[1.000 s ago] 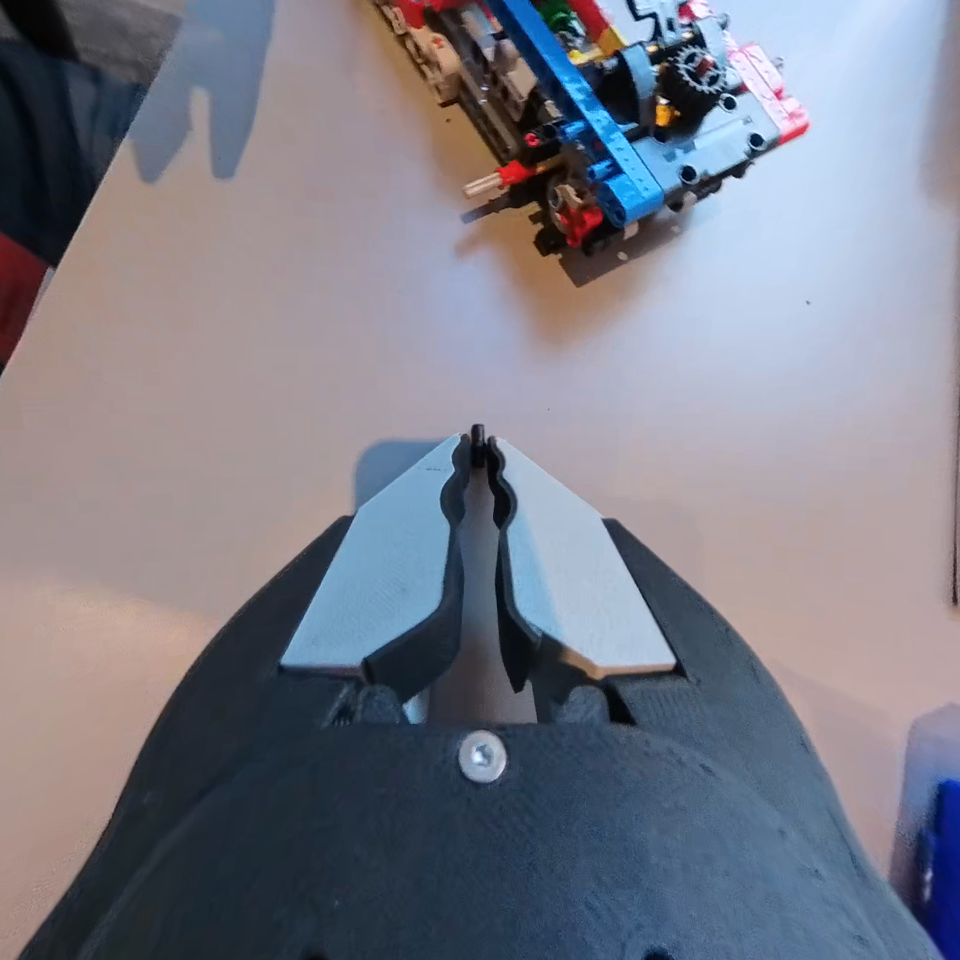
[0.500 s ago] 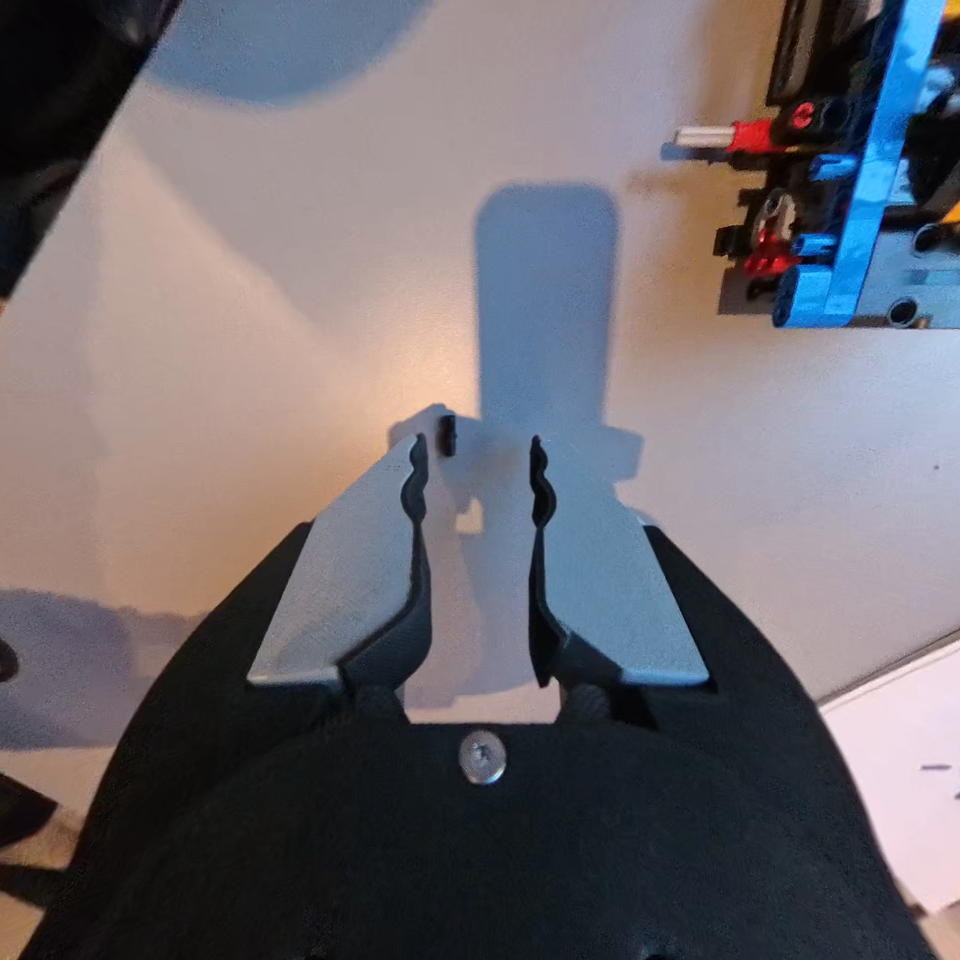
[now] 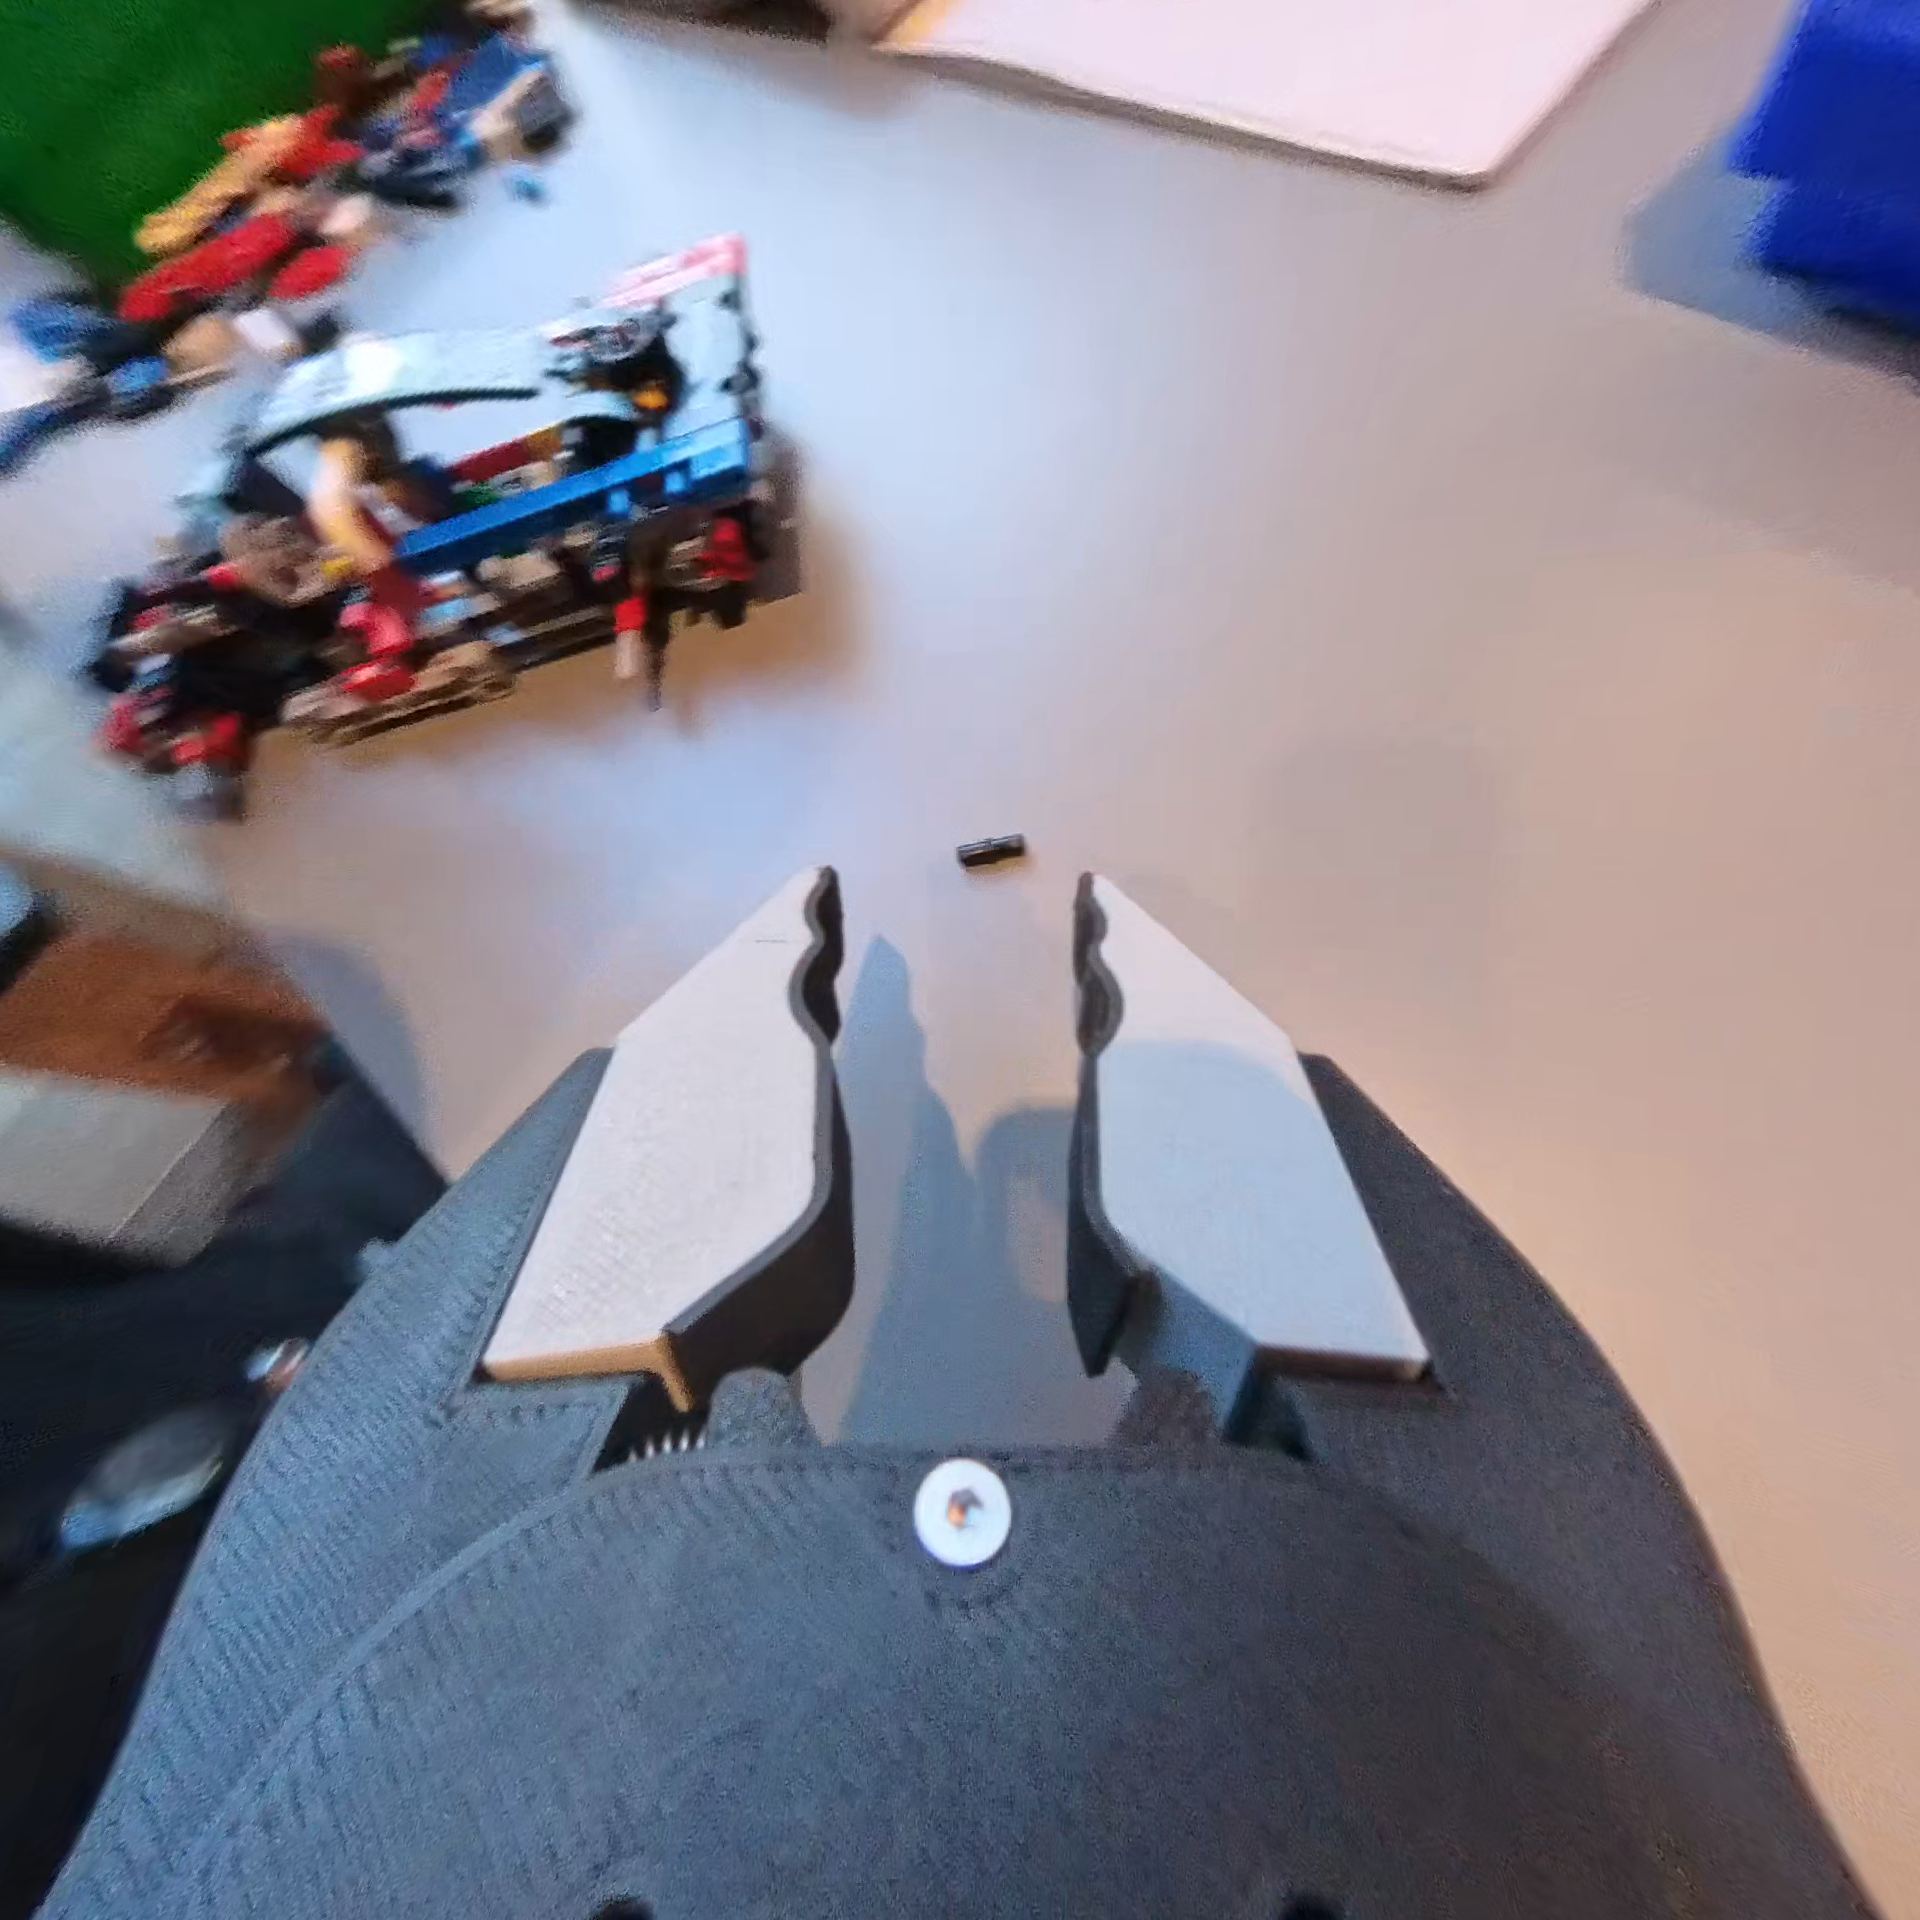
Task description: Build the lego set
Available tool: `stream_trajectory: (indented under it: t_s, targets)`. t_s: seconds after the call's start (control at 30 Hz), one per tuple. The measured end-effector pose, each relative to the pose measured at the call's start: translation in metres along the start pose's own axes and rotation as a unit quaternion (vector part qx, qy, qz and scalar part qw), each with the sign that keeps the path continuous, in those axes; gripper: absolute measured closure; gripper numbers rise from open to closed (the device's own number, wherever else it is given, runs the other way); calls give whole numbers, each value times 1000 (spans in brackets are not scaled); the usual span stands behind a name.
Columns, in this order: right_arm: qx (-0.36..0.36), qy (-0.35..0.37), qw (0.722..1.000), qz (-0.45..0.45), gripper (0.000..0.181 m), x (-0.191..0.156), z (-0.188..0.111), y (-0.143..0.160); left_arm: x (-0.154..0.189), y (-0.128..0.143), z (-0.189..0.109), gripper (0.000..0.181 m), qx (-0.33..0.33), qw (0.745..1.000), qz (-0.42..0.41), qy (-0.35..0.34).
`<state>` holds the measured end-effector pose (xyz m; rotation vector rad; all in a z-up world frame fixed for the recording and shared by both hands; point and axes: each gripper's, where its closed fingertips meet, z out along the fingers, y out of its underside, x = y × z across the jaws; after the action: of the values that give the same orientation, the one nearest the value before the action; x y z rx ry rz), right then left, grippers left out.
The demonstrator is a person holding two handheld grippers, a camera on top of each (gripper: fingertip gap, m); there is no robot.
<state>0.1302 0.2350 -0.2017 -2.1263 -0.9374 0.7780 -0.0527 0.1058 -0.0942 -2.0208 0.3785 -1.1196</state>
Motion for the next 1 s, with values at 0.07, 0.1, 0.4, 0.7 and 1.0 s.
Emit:
stream_trajectory:
  t_s: [0.07,0.1,0.4,0.7,1.0]
  targets:
    - [11,69,998,-6,132,2,5,2,-45,-15,-13,127,1,997,6,-77]
    - [10,110,994,-17,129,7,9,4,-65,-20,-18,125,-4,994,15,-107]
    - [-31,137,990,-19,152,10,43,8,-111,-17,-20,126,-8,994,11,-104]
    - [-36,118,992,-25,156,3,32,19,-132,0,-14,126,-10,994,-15,-110]
    - [-47,82,991,-96,181,9,47,7,-136,3,-3,127,-31,993,-20,-113]
